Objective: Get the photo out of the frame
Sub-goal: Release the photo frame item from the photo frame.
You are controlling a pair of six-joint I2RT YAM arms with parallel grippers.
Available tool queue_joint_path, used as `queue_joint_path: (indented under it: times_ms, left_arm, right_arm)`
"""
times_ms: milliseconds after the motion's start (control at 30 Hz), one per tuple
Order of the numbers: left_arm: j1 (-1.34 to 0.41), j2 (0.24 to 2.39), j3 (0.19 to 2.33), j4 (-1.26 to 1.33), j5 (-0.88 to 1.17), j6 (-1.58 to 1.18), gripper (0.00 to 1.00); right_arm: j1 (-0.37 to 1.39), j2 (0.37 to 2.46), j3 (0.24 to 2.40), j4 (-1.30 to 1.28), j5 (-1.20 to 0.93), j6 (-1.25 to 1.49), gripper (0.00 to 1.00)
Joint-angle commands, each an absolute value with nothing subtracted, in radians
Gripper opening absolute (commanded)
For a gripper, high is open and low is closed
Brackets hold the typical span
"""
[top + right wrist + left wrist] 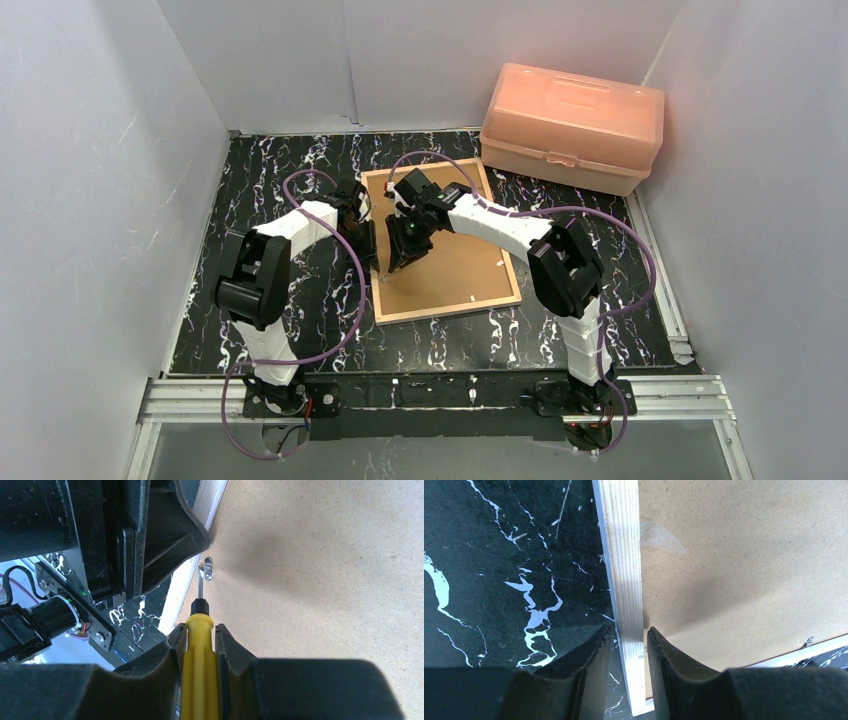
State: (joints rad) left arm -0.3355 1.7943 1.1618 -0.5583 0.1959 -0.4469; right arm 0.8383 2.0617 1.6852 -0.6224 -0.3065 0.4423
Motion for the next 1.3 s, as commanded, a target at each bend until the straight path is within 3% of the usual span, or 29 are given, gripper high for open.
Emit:
queue_joint_path:
  times_ms: [0, 767, 1267]
  left_arm:
    - [-0.332, 1.791, 1.168, -0.596, 0.215, -0.431, 0.3]
    - [-0.331, 1.779, 1.184, -0.6, 0.222, -0.426, 0.3]
    - [-0.331, 1.704, 1.2, -0.608, 0.214, -0.419, 0.39]
  right_arm:
    - [0.836, 2.031, 1.688, -0.613, -0.22, 0.443, 0.01]
    - [0.811, 1.982, 1.673, -0.62, -0.219, 0.437, 0.01]
    - [0.749, 1.901, 1.668, -0.628, -0.142, 0.415, 0.01]
